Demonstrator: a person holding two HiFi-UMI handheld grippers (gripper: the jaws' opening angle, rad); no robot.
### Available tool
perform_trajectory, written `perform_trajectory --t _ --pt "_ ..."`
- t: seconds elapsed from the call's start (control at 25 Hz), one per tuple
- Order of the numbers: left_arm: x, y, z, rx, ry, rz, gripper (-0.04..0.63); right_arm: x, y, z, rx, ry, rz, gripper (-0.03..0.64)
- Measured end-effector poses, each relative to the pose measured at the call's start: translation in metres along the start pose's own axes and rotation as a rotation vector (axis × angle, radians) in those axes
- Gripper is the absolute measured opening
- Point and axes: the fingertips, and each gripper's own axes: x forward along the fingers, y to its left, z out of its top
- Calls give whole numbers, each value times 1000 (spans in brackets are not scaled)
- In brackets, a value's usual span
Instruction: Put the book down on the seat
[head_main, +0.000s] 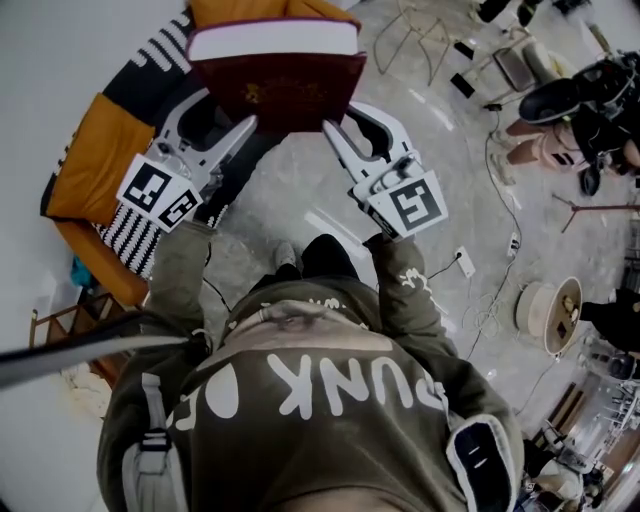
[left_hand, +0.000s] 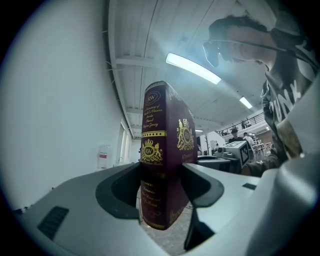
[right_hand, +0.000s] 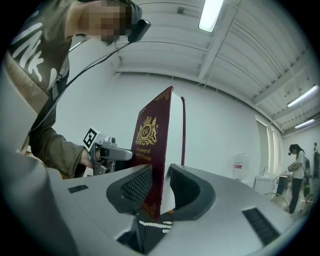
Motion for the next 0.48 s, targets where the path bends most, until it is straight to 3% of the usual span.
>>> perform_trajectory --t 0.48 --pt "65 70 -25 -20 23 35 238 56 -78 -35 33 -6 25 114"
